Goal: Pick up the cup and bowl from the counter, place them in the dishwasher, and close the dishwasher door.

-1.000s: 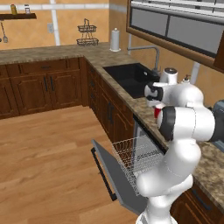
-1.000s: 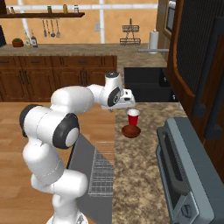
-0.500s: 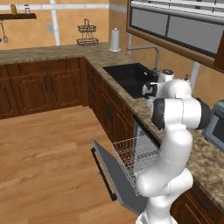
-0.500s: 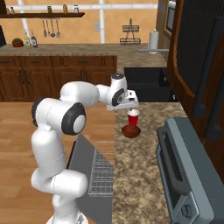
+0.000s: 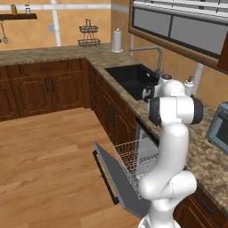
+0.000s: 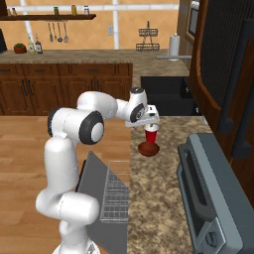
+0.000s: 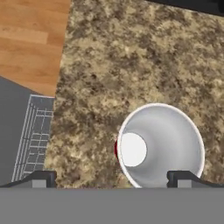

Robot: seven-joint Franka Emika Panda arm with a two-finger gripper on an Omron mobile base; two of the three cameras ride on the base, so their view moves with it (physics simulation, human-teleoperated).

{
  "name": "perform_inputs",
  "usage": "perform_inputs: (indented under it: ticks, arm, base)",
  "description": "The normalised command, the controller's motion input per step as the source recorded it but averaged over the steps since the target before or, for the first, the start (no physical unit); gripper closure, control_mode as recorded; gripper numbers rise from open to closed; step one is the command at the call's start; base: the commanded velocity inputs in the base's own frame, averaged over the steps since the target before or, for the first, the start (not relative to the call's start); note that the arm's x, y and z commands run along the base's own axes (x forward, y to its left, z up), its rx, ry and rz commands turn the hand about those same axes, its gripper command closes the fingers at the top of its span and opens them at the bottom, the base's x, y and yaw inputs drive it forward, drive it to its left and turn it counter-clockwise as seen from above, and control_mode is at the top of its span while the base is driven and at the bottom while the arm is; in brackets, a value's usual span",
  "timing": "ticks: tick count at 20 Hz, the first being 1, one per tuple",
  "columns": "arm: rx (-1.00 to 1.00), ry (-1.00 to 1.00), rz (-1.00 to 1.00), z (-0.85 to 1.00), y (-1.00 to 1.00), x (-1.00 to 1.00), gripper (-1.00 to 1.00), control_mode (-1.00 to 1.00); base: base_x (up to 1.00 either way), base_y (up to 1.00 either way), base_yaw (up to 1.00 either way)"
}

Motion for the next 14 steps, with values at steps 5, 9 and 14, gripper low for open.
perform_inputs:
  ticks: [5, 9, 14]
  arm:
    - [0.00, 0.00, 0.00, -0.27, -0.16, 0.41, -1.00, -1.00]
    - [-0.01, 0.00, 0.00, -0.35, -0.01, 0.20, -1.00, -1.00]
    - [-0.02, 0.01, 0.00, -0.36, 0.00, 0.00, 1.00, -1.00]
  base:
    - [0.00, 0.00, 0.00]
    - [0.00, 0.00, 0.00]
    - [0.00, 0.00, 0.00]
